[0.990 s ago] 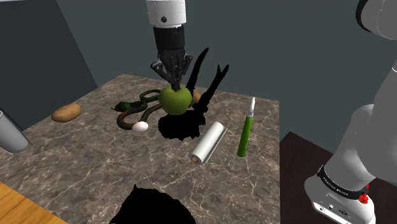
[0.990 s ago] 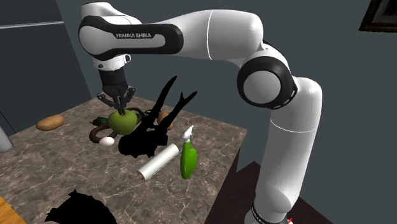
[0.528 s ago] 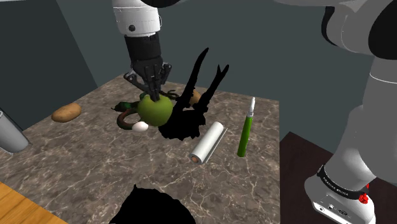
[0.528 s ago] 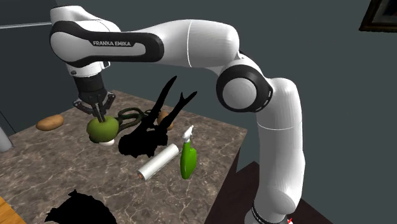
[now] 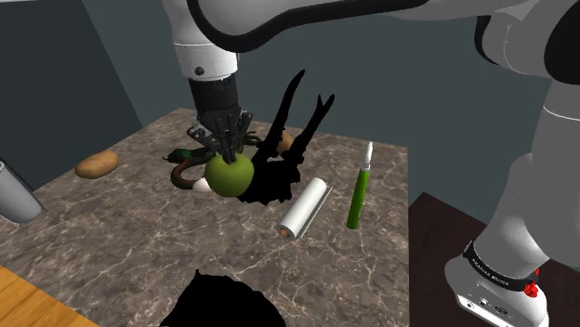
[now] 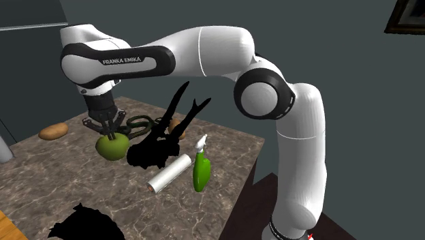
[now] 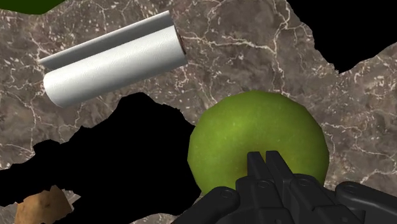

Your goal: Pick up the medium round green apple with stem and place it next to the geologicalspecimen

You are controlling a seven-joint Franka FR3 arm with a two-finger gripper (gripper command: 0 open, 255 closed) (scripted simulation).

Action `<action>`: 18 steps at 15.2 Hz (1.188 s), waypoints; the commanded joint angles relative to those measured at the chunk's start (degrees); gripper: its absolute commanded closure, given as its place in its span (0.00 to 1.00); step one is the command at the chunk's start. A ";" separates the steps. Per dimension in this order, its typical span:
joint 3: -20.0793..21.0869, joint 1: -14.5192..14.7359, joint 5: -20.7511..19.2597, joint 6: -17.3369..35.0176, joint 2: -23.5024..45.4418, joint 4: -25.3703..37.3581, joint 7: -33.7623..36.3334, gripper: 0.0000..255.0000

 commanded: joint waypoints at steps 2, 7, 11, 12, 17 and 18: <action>-0.02 -0.14 0.10 2.73 -0.33 -3.02 -0.01 1.00; -0.10 -0.33 0.12 6.64 -0.45 -7.05 -0.09 1.00; -0.17 -0.43 0.05 9.65 -0.28 -9.91 -0.10 1.00; -0.19 -0.44 0.02 10.39 -0.21 -10.58 -0.10 1.00; -0.30 -0.48 -0.21 14.03 0.37 -13.67 -0.04 1.00; -0.33 -0.48 -0.27 14.74 0.52 -14.24 -0.02 1.00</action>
